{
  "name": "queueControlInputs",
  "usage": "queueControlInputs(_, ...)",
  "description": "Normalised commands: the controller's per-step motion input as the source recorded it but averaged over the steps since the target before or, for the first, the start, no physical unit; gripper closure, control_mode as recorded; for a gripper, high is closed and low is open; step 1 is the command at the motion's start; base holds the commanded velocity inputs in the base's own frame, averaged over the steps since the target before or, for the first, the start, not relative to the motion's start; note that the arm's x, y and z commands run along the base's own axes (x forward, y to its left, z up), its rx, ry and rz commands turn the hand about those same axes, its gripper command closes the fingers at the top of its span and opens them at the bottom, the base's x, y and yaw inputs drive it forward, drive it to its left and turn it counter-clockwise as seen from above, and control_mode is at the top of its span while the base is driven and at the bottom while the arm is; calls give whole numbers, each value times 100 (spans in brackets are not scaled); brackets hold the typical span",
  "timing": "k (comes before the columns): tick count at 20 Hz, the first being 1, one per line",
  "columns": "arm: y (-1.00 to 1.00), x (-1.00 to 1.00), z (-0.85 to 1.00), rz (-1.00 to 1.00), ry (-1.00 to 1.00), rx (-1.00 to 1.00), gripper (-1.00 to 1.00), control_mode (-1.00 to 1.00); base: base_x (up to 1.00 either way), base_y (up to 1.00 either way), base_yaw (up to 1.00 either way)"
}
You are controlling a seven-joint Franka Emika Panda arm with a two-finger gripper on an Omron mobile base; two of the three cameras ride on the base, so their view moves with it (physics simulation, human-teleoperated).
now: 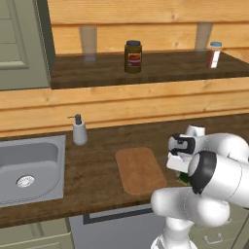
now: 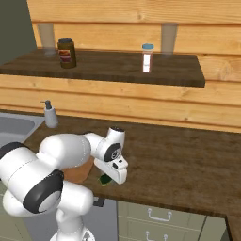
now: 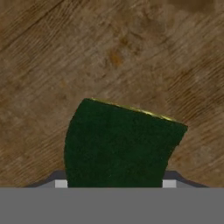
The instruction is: Pick up the sponge from the counter and clean the cutting board by briefly scrubbing or pressing down on the cutting board. Once finished, release the sponge.
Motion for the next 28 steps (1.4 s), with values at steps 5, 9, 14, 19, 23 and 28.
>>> queueControlInputs(5,5,-2,5,0,-5,0,100,-100,0,0,0)
queueControlInputs(9,58,0,64,2,-30,0,100,-100,0,0,0)
queueControlInputs(14,96,0,29,7,-14,-11,100,-100,0,0,0)
queueControlInputs(19,73,0,-1,4,9,-9,100,-100,0,0,0)
queueControlInputs(23,9,13,-1,0,14,0,100,-100,0,0,0)
queueControlInputs(28,0,0,-20,0,10,0,100,-100,0,0,0)
